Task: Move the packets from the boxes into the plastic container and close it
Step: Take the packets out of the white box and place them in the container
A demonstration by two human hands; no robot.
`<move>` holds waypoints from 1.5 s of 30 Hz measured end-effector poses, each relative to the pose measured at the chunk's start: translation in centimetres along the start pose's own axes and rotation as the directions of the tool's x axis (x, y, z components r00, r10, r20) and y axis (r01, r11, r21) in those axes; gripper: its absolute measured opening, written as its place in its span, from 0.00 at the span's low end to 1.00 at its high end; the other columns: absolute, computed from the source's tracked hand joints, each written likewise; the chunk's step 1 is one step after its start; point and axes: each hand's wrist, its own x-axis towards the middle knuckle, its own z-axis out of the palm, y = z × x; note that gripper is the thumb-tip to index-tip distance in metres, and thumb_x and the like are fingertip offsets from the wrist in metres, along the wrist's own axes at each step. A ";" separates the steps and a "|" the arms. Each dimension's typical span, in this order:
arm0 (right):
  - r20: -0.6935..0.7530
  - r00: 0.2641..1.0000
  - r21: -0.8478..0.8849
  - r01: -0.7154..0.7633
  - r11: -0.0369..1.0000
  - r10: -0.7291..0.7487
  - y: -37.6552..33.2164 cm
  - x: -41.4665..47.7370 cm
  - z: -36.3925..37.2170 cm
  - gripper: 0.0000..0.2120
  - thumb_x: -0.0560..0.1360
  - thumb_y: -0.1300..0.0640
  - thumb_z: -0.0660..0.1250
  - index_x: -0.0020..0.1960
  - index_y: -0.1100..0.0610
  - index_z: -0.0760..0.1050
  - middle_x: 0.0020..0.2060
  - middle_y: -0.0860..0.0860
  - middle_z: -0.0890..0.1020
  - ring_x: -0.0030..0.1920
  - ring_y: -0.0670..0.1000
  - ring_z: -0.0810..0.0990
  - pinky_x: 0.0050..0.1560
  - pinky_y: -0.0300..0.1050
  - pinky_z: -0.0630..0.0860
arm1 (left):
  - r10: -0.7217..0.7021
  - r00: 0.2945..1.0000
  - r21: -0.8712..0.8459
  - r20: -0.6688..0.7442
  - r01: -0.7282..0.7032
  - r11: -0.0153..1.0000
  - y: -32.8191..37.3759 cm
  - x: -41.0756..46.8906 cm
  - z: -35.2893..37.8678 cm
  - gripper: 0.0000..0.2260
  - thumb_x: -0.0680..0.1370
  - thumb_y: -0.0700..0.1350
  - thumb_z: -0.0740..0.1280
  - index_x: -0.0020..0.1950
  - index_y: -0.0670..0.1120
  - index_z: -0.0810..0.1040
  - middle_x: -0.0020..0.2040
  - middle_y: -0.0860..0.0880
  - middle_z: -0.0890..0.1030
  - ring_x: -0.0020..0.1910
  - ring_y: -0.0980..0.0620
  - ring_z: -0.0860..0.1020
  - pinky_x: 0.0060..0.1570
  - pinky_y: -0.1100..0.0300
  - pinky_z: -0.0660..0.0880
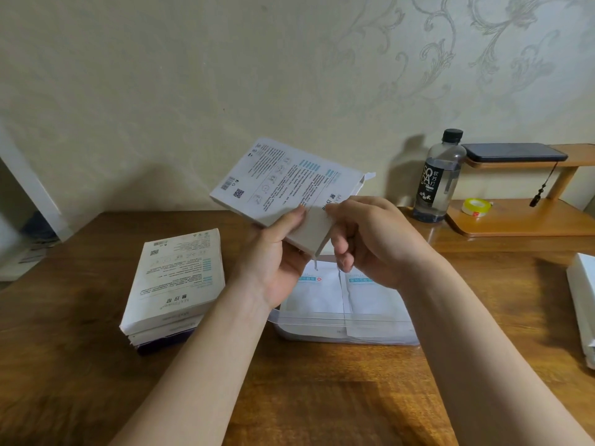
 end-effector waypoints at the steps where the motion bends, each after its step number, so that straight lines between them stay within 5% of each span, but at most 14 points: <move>1: 0.002 1.000 0.021 -0.012 1.000 0.012 0.1 0.0 0.0 0.13 0.81 0.64 0.60 0.38 0.62 0.72 0.21 0.56 0.69 0.19 0.52 0.63 0.26 0.42 0.62 | -0.020 1.000 -0.011 0.016 0.021 1.000 -0.2 0.1 -0.1 0.30 0.76 0.46 0.74 0.76 0.46 0.69 0.63 0.29 0.71 0.57 0.29 0.69 0.64 0.23 0.64; 7: -0.072 0.997 0.165 -0.023 0.986 0.036 0.9 0.9 -0.2 0.15 0.79 0.68 0.62 0.34 0.60 0.70 0.17 0.51 0.63 0.17 0.47 0.57 0.23 0.37 0.57 | -0.011 1.000 -0.002 -0.016 0.011 1.000 -0.6 0.0 0.3 0.28 0.74 0.41 0.74 0.74 0.46 0.72 0.70 0.34 0.75 0.66 0.31 0.74 0.71 0.31 0.65; 13: -0.125 0.992 0.179 0.005 0.984 0.018 1.3 1.3 -0.1 0.19 0.77 0.62 0.69 0.29 0.57 0.69 0.18 0.50 0.64 0.17 0.46 0.58 0.22 0.36 0.56 | 0.044 0.999 0.065 0.009 -0.045 0.997 -1.0 -0.3 1.1 0.26 0.72 0.35 0.75 0.69 0.41 0.76 0.66 0.33 0.78 0.56 0.39 0.79 0.69 0.34 0.68; 17: -0.189 0.981 0.142 -0.007 0.990 0.034 1.8 1.4 0.0 0.19 0.76 0.58 0.72 0.32 0.57 0.66 0.18 0.50 0.66 0.17 0.46 0.61 0.22 0.35 0.58 | 0.037 0.994 0.054 -0.107 -0.031 0.998 -1.0 -0.4 1.3 0.17 0.72 0.31 0.72 0.59 0.43 0.82 0.51 0.42 0.86 0.46 0.45 0.85 0.52 0.49 0.82; 21: -0.205 0.979 0.100 0.003 0.995 0.018 2.1 1.6 0.3 0.21 0.76 0.54 0.73 0.31 0.57 0.66 0.19 0.52 0.67 0.17 0.48 0.61 0.22 0.36 0.59 | 0.057 0.983 0.054 -0.177 -0.048 0.997 -0.6 -0.4 1.6 0.15 0.74 0.27 0.70 0.53 0.45 0.82 0.46 0.46 0.87 0.44 0.48 0.86 0.56 0.48 0.80; 25: -0.180 0.984 0.093 0.021 0.995 -0.003 2.1 1.6 0.2 0.17 0.77 0.54 0.72 0.36 0.58 0.68 0.20 0.51 0.67 0.18 0.48 0.62 0.23 0.37 0.61 | 0.083 0.978 0.053 -0.191 -0.074 0.996 -0.6 -0.3 1.8 0.16 0.74 0.25 0.68 0.49 0.45 0.81 0.41 0.48 0.87 0.39 0.52 0.86 0.40 0.57 0.83; 33: -0.259 0.966 0.066 0.021 0.998 -0.004 1.5 1.5 -0.2 0.16 0.77 0.57 0.71 0.35 0.57 0.68 0.19 0.52 0.65 0.19 0.50 0.60 0.24 0.39 0.61 | 0.083 0.955 0.031 -0.284 -0.078 0.996 -0.3 -0.1 1.8 0.18 0.73 0.26 0.70 0.55 0.45 0.80 0.47 0.47 0.87 0.43 0.49 0.86 0.53 0.46 0.81; 38: -0.302 0.953 0.073 0.031 0.997 -0.007 0.9 1.4 -0.7 0.12 0.76 0.61 0.70 0.37 0.59 0.70 0.18 0.52 0.64 0.19 0.50 0.59 0.25 0.39 0.60 | 0.051 0.947 -0.030 -0.319 -0.064 0.998 0.3 0.2 1.0 0.17 0.73 0.25 0.69 0.53 0.47 0.79 0.48 0.45 0.87 0.47 0.47 0.86 0.47 0.52 0.84; 45: -0.381 0.912 -0.246 0.056 0.968 -0.150 0.4 1.4 -3.0 0.10 0.76 0.64 0.60 0.54 0.62 0.77 0.29 0.56 0.79 0.26 0.55 0.73 0.27 0.44 0.69 | 0.001 0.941 -0.082 -0.337 -0.030 0.996 0.5 0.6 -0.2 0.18 0.73 0.26 0.70 0.54 0.47 0.79 0.52 0.45 0.87 0.51 0.45 0.86 0.49 0.52 0.84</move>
